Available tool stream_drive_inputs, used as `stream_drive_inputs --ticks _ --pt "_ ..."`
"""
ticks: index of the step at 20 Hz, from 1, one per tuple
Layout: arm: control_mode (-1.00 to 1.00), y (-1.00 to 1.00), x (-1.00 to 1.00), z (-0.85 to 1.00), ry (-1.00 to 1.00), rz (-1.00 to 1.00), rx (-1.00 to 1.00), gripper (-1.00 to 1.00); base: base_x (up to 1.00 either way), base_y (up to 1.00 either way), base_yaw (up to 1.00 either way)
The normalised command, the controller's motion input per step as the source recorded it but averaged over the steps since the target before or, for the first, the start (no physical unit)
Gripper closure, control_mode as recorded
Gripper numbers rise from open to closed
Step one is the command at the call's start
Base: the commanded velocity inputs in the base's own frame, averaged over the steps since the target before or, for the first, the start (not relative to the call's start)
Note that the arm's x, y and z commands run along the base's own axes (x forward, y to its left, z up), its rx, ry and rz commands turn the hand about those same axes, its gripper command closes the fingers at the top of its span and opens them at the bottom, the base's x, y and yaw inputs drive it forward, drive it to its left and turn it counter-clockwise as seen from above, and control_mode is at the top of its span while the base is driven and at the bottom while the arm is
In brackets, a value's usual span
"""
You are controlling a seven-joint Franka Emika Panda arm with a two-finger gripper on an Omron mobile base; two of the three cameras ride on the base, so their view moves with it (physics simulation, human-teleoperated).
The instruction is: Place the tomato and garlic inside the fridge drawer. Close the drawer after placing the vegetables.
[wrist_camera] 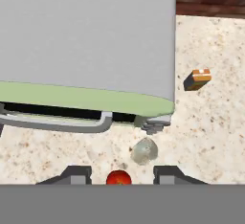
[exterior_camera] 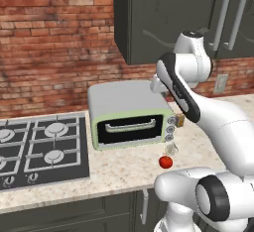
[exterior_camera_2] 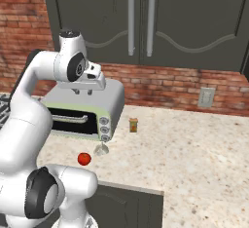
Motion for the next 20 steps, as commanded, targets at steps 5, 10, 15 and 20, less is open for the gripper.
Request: stream_drive_inputs --ticks 5,10,15,20 --pt "-1.00 0.00 -0.40 -0.33 -0.01 -0.01 0.00 -1.00 0.00 0.00 0.00" --pt "-1.00 0.00 -0.95 -1.00 -0.09 -0.13 0.05 -1.00 0.00 0.00 0.00" --pt "-1.00 0.03 -0.67 -1.00 0.00 -0.20 0.05 -1.00 0.00 0.00 0.00" --pt "-1.00 0.11 -0.26 -0.70 0.05 -0.01 -0.01 -1.00 0.00 0.00 0.00"
